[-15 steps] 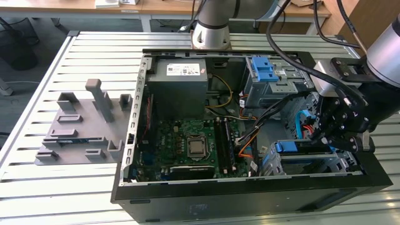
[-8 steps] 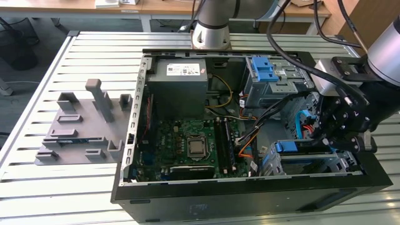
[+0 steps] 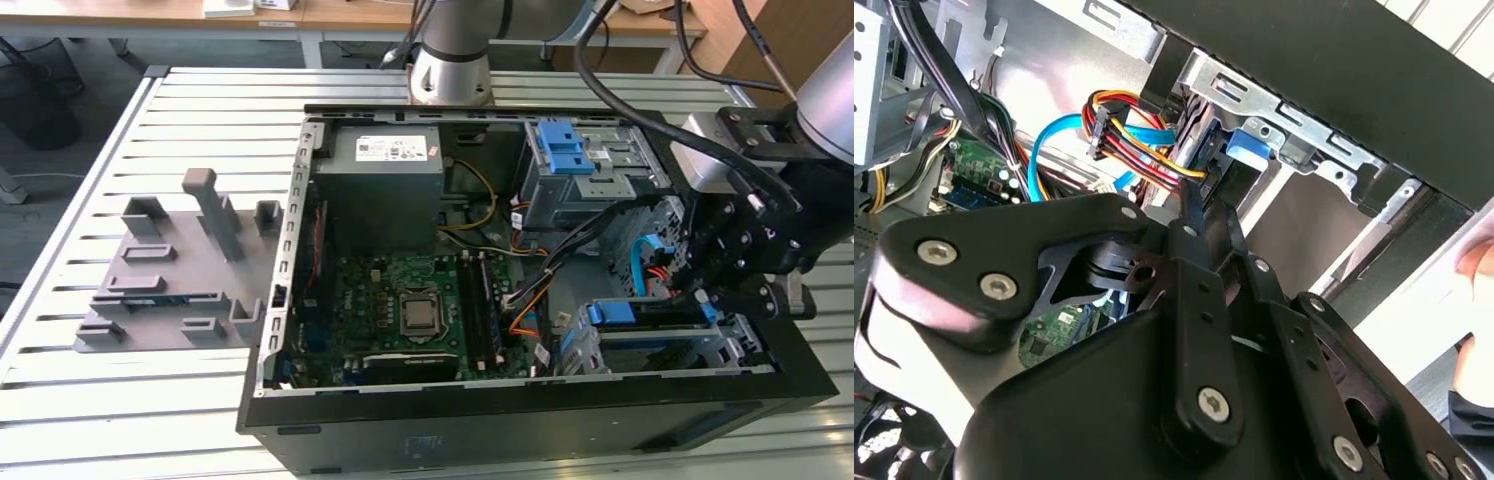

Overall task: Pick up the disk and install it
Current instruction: 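Insert the first disk wire, then insert the second disk wire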

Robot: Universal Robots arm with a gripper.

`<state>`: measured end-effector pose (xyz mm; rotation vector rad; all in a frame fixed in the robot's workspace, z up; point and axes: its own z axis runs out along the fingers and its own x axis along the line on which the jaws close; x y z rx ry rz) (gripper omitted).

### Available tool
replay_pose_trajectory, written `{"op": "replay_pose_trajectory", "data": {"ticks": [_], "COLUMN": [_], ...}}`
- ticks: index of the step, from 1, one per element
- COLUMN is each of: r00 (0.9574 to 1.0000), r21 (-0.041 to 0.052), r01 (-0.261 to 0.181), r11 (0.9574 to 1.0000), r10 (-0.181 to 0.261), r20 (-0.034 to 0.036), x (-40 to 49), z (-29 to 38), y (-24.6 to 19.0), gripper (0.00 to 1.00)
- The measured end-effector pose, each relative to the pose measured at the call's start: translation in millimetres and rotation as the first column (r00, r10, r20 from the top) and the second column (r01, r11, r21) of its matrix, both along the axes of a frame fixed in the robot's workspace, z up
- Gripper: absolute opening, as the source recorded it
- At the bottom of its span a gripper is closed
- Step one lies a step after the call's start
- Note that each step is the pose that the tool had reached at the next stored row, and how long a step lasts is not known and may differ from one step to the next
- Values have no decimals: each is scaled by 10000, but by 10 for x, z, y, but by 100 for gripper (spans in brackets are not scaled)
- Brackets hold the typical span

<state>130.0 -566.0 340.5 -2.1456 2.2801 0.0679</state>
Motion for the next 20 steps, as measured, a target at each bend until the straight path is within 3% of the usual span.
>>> {"op": "replay_pose_trajectory", "data": {"ticks": [2, 5, 20], "r00": [10000, 10000, 10000], "r21": [-3, -2, -3], "r01": [0, 0, 0], "r11": [10000, 10000, 10000], "r10": [0, 0, 0], "r20": [0, 0, 0], "x": [0, 0, 0], "z": [3, 3, 10], "y": [0, 0, 0], "gripper": [22, 11, 11]}}
